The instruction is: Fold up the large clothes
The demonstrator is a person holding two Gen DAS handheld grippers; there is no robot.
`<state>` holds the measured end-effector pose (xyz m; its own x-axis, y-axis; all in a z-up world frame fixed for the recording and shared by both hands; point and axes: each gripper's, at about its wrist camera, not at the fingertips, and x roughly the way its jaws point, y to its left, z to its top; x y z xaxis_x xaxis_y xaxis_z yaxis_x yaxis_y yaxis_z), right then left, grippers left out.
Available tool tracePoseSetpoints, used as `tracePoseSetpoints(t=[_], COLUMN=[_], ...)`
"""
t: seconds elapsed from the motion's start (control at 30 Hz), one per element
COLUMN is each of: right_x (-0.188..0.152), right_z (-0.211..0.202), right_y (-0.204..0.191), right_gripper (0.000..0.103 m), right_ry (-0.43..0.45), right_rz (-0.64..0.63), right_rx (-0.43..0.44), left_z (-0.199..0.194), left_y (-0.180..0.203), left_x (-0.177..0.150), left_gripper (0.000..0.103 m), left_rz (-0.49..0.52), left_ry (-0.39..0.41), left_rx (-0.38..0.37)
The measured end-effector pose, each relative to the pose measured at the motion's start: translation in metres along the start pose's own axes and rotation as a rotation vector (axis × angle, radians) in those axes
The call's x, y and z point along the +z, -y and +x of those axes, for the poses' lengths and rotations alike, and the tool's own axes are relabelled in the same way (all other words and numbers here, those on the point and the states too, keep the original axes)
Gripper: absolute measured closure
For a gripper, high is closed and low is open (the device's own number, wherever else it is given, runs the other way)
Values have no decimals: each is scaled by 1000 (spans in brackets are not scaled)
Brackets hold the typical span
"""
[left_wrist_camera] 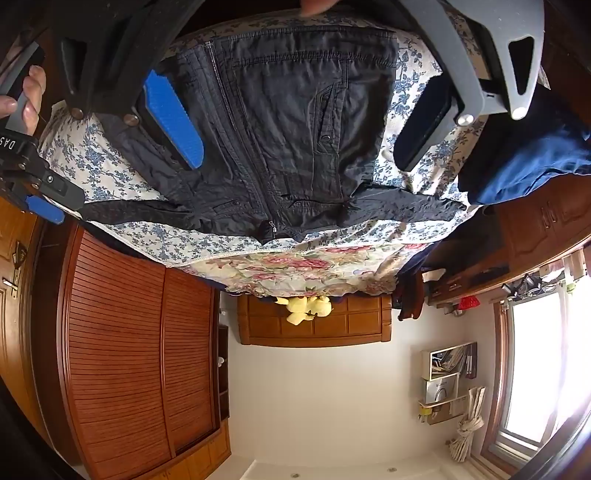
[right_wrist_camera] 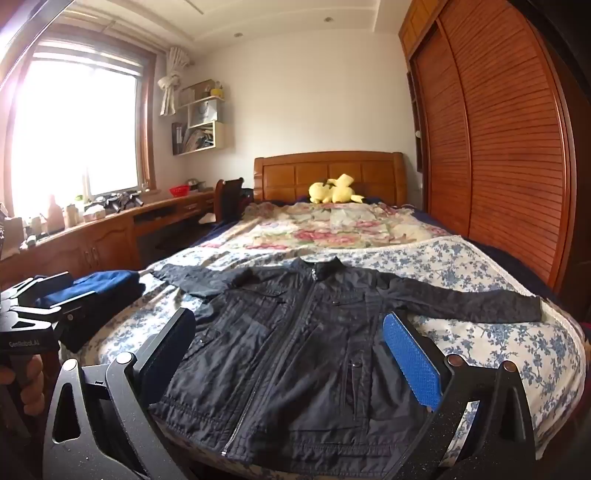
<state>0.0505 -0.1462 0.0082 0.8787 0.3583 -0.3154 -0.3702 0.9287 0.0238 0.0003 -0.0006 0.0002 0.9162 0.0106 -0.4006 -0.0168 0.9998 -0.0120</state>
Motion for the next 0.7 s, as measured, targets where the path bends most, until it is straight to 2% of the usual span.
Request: tracePoseSetpoints(t=[0.7], right_x=[-1], right_z=[1], right_y=[0], right_gripper=[0], right_ry=[5], right_rz=[7], right_rx=[-2], left_z=[-8], left_y=[5], left_x=[0], left_gripper=[0], left_rz=[-6], left_ry=[33], left_rx=[3])
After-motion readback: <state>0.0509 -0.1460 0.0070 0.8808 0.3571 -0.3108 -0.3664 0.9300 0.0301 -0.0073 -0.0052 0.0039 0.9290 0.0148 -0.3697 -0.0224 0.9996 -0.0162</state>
